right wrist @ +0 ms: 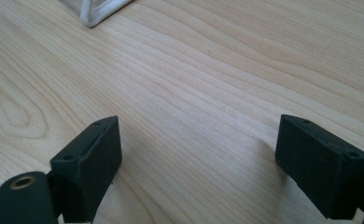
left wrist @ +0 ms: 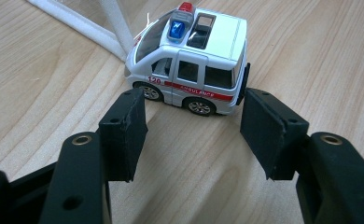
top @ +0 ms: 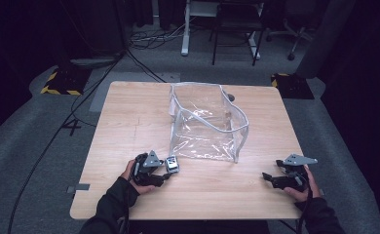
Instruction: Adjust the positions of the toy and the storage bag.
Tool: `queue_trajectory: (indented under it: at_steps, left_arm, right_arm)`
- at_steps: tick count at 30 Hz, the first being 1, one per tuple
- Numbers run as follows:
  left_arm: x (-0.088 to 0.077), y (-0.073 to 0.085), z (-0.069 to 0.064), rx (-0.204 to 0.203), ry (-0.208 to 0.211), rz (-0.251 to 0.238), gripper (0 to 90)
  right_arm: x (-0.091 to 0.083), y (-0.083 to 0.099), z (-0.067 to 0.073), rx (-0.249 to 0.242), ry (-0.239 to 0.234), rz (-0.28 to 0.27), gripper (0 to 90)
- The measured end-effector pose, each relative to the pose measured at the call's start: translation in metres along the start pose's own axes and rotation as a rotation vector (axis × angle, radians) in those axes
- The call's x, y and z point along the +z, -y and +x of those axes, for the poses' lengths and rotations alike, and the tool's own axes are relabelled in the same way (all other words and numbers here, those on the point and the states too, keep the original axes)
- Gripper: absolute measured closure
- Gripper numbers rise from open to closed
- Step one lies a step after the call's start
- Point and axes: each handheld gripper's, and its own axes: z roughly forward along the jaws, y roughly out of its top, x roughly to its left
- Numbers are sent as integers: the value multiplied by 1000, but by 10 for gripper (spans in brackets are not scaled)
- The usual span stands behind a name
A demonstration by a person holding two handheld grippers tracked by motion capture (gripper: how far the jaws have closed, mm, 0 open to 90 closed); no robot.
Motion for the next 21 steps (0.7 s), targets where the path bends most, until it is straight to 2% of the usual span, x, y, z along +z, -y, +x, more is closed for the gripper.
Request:
queue_trajectory:
  at_steps: [4,5,6,8,12,13,17,19,21]
  left_arm:
    - [2,-2,-1,-24,-17,9,337]
    - [2,-2,-1,-14,-22,10,326]
    - [4,-3,-2,-27,-15,7,312]
    - [4,-4,-3,-21,-26,20,273]
    - [8,-7,-5,-21,-45,32,153]
    - [9,-7,-6,-29,-36,29,150]
    - [13,-12,-9,-6,-62,19,151]
    - [17,-16,-10,24,-81,12,151]
    - [21,-20,-11,30,-79,11,152]
  right_arm:
    - [0,0,0,0,0,0,146]
    - [0,0,0,-1,0,0,146]
    - [0,0,0,0,0,0,146]
    - [0,0,0,-1,0,0,146]
    - [0,0,0,0,0,0,146]
    - [0,0,0,1,0,0,146]
    - [0,0,0,1,0,0,146]
    - [0,0,0,1,0,0,146]
    - [0,0,0,0,0,0,146]
